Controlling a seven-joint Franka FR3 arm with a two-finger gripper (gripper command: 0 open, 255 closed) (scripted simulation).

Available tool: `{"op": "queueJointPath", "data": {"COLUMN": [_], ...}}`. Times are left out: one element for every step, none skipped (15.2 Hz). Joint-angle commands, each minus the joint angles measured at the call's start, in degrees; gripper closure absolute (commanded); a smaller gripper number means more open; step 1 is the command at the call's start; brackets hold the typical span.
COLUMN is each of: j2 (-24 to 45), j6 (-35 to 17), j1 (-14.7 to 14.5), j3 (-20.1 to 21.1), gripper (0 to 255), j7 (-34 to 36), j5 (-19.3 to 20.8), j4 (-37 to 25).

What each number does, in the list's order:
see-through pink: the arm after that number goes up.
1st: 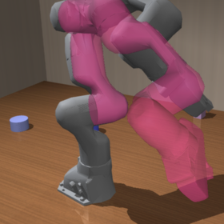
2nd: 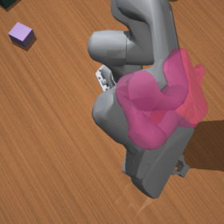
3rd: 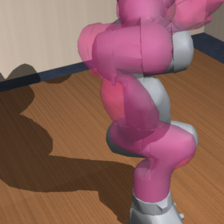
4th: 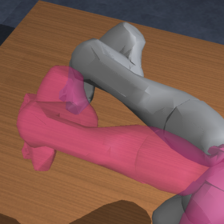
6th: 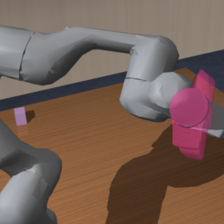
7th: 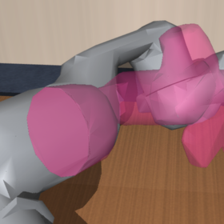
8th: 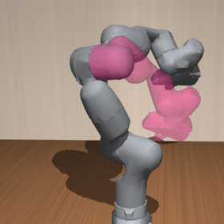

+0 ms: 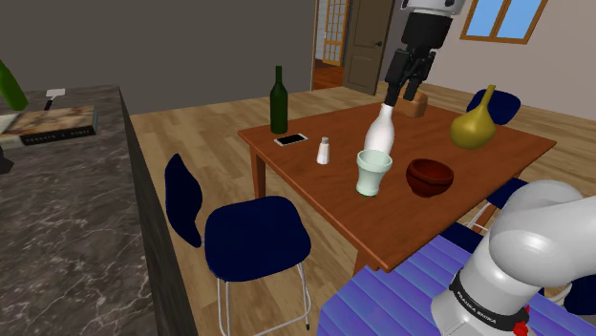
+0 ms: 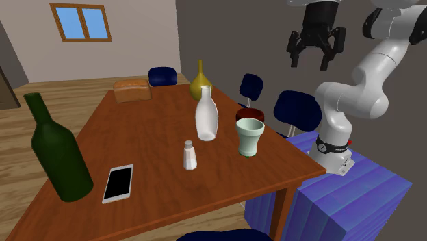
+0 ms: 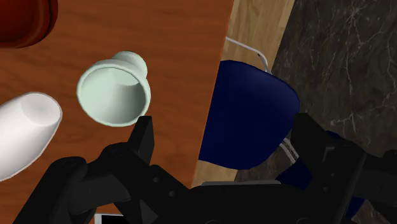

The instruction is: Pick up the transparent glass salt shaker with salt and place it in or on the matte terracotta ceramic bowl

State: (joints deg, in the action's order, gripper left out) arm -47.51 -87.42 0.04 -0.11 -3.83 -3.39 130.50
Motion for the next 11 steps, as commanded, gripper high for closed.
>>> {"op": "queueJointPath", "data": {"j2": [0.0,2.1,4.2,6.3,8.5,10.6,12.8,15.0,17.3,19.5,21.8], "j6": [0.0,-1.2,-2.3,-3.4,-4.5,-5.5,-6.4,-7.3,-8.2,-9.0,-9.8], "j1": [0.0,0.2,0.3,0.5,0.7,0.9,1.0,1.2,1.4,1.5,1.7], "j3": [0.0,-0.1,-0.1,-0.2,-0.3,-0.3,-0.4,-0.5,-0.6,-0.6,-0.7], "gripper": [0,0,0,0,0,0,0,0,0,0,0], "j7": [0.0,-0.1,-0.2,-0.3,-0.4,-0.4,-0.5,-0.5,-0.5,-0.5,-0.5], "j5": [0.0,0.3,0.7,1.0,1.3,1.6,2.0,2.3,2.6,2.9,3.2], "j4": [0.0,-0.4,-0.8,-1.3,-1.9,-2.5,-3.3,-4.0,-4.9,-5.8,-6.8]}}
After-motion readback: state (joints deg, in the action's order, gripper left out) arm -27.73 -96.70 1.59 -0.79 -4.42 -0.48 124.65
